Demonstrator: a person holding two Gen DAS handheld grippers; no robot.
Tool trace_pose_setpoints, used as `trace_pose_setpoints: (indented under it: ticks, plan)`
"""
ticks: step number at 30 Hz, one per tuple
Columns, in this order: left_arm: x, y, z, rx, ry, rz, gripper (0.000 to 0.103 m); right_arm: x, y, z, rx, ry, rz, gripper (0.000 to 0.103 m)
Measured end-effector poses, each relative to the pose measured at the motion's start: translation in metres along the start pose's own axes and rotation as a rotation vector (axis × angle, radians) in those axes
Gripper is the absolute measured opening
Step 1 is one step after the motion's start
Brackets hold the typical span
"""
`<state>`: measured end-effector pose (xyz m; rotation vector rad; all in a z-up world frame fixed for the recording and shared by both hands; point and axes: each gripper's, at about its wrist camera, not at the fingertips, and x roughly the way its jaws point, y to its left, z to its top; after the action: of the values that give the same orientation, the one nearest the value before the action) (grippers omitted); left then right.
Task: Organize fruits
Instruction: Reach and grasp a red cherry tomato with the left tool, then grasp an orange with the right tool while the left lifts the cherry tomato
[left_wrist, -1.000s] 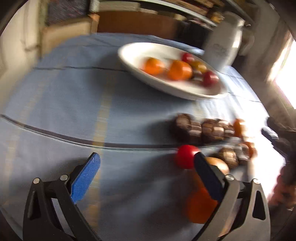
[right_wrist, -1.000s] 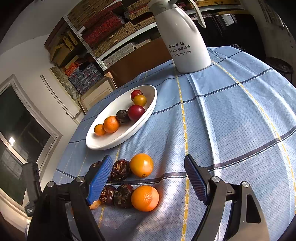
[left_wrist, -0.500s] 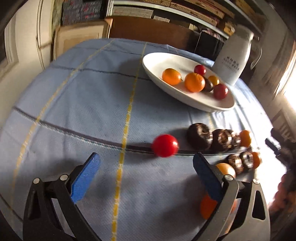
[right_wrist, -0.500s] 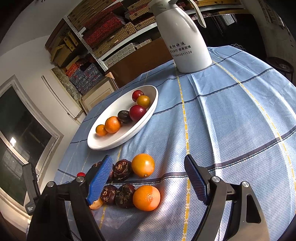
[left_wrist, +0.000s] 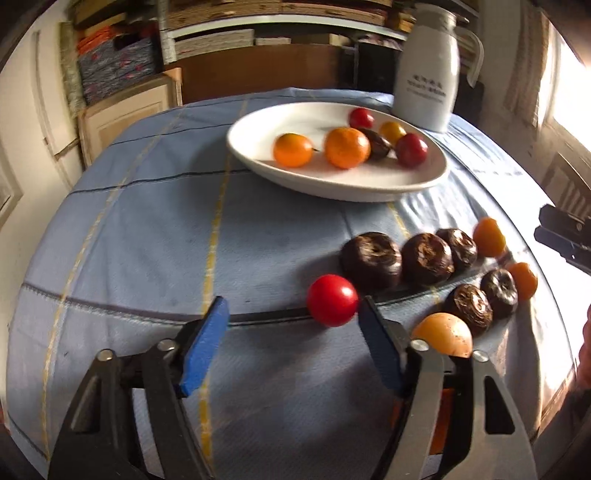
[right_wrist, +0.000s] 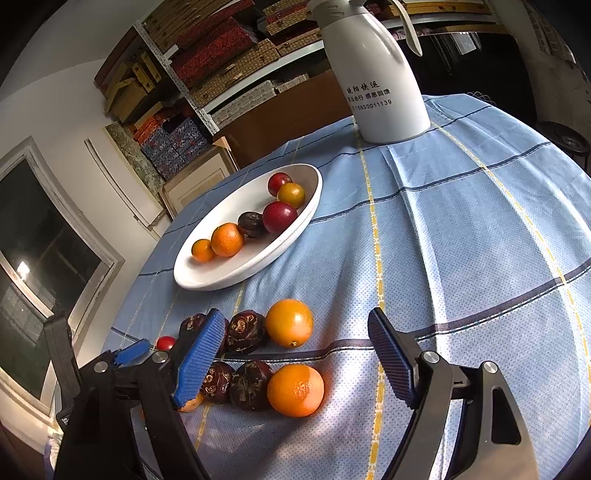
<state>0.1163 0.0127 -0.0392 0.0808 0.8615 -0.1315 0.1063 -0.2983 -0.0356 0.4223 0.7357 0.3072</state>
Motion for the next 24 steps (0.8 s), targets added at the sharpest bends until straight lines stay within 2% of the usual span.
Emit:
trace_pose_setpoints:
  ticks: [2,3,7,14,20,24]
  plan:
    - [0.005,-0.003,0.001,0.009,0.014,-0.029,0.052,0.0,0.001,0.0,-0.006,0.002,-0.002,0.081]
    - [0.009,-0.004,0.002,0.011,0.026,-0.042,0.043,0.0,0.002,0.0,-0.008,0.003,-0.002,0.081]
    - [0.011,-0.005,0.005,0.014,0.017,-0.074,0.029,0.001,0.004,-0.001,-0.015,0.008,-0.004,0.081]
    - [0.011,-0.004,0.007,0.004,0.018,-0.083,0.028,0.009,0.004,-0.001,-0.019,0.035,-0.013,0.081]
    - [0.016,-0.002,0.012,-0.01,0.017,-0.069,0.031,0.023,0.002,0.0,0.002,0.079,-0.011,0.081]
    - [0.021,0.003,0.018,-0.036,0.015,-0.077,0.032,0.037,0.004,0.003,0.004,0.116,-0.004,0.073]
